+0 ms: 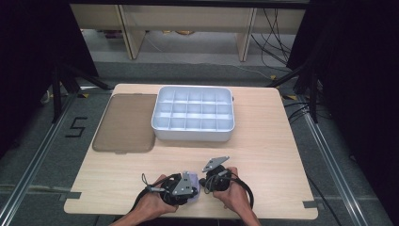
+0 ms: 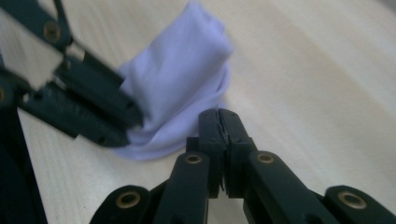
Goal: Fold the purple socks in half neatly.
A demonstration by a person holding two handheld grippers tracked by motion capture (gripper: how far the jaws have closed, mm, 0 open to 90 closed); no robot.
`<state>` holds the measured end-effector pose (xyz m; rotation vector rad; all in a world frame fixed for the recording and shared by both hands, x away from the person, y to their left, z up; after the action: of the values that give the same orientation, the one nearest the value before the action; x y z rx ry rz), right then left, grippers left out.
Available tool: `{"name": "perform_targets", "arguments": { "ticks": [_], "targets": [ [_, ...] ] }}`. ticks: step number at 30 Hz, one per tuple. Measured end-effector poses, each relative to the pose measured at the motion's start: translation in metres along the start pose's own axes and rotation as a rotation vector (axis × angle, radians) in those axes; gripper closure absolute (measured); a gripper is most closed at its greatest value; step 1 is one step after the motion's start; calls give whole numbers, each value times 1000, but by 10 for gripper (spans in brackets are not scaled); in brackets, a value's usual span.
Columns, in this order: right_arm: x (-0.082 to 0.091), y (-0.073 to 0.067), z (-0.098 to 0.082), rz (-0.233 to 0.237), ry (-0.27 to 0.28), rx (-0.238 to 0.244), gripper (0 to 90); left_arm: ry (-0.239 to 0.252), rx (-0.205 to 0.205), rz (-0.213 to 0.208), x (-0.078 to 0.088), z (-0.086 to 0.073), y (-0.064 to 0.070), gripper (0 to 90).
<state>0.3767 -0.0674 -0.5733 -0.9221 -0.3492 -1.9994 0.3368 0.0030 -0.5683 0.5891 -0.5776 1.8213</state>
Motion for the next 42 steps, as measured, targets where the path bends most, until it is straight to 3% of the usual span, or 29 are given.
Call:
{"name": "perform_targets", "arguments": {
  "ticks": [1, 2, 3, 7, 9, 10, 13, 14, 15, 16, 18, 22, 24, 25, 27, 28, 30, 31, 34, 35, 36, 37, 38, 39, 42],
  "targets": [
    [4, 0, 3, -9, 8, -37, 888, 1, 5, -4, 0, 0, 1, 827],
    [7, 3, 6, -9, 20, -11, 888, 4, 8, 1, 0, 0, 0, 827],
    [15, 5, 15, -8, 70, -5, 894, 4, 8, -4, 0, 0, 0, 827],
    [22, 2, 25, -10, 111, -4, 894, 14, 23, -1, -1, 0, 0, 827],
    [26, -2, 33, 8, 129, 7, 895, 3, 9, 2, 0, 0, -1, 827],
    [26, -4, 37, 19, 150, 12, 897, 18, 23, -7, -2, 1, 0, 827],
    [19, -12, 44, 48, 146, 21, 898, 17, 23, -4, -2, 1, 0, 827],
    [11, -17, 42, 69, 117, 39, 900, 0, 8, 5, 0, -1, -2, 826],
    [6, -18, 40, 76, 106, 49, 900, 20, 27, -4, -1, 1, 0, 826],
    [6, -18, 40, 76, 106, 49, 900, 20, 27, -4, -1, 1, 0, 825],
    [0, -15, 28, 54, 34, 42, 900, 19, 27, -2, -1, 0, 0, 822],
    [-7, -10, 22, 55, 21, 45, 900, 20, 34, -34, 2, 2, 2, 785],
    [-6, -11, 21, 68, 25, 21, 900, 92, 132, -51, 10, 13, 1, 767],
    [-7, -10, 21, 62, 23, 24, 900, 127, 157, -67, 15, 18, 1, 767],
    [-7, -10, 21, 59, 24, 32, 900, 141, 155, -73, 21, 22, 0, 796],
    [-6, -11, 19, 52, 6, -2, 900, 156, 172, -69, 26, 25, 1, 796],
    [-6, -11, 19, 47, 10, -1, 900, 147, 139, -61, 28, 26, 1, 847],
    [-6, -11, 19, 47, 8, -4, 900, 140, 146, -57, 27, 24, 1, 882],
    [-7, -10, 20, 48, 18, 16, 900, 91, 151, -50, 16, 15, 0, 891],
    [-7, -13, 20, 48, 23, 1, 900, 56, 154, -59, 8, 6, 4, 892],
    [-7, -13, 20, 48, 23, 1, 900, 56, 154, -59, 8, 6, 4, 892],
    [-7, -11, 20, 55, 27, 19, 900, 27, 128, -58, 3, -2, 4, 892],
    [-7, -11, 20, 55, 27, 19, 900, 27, 128, -58, 3, -2, 4, 891],
    [-6, -11, 18, 49, 9, 7, 900, 36, 154, -64, 2, -2, 4, 891],
    [-5, -13, 16, 37, 11, -17, 900, 23, 137, -50, 5, -4, 1, 888]
  ]
}}
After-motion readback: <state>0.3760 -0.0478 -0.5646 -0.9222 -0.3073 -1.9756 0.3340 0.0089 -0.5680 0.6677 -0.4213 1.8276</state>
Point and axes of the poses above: each handheld gripper's, and its own axes: x roughly backward along the jaws, z roughly out of its top, y roughly to its right, the point moved 10 cm from there along -x, roughly forward along the jaws, and after that the axes turned 6 degrees about y, right-handed, at the moved point
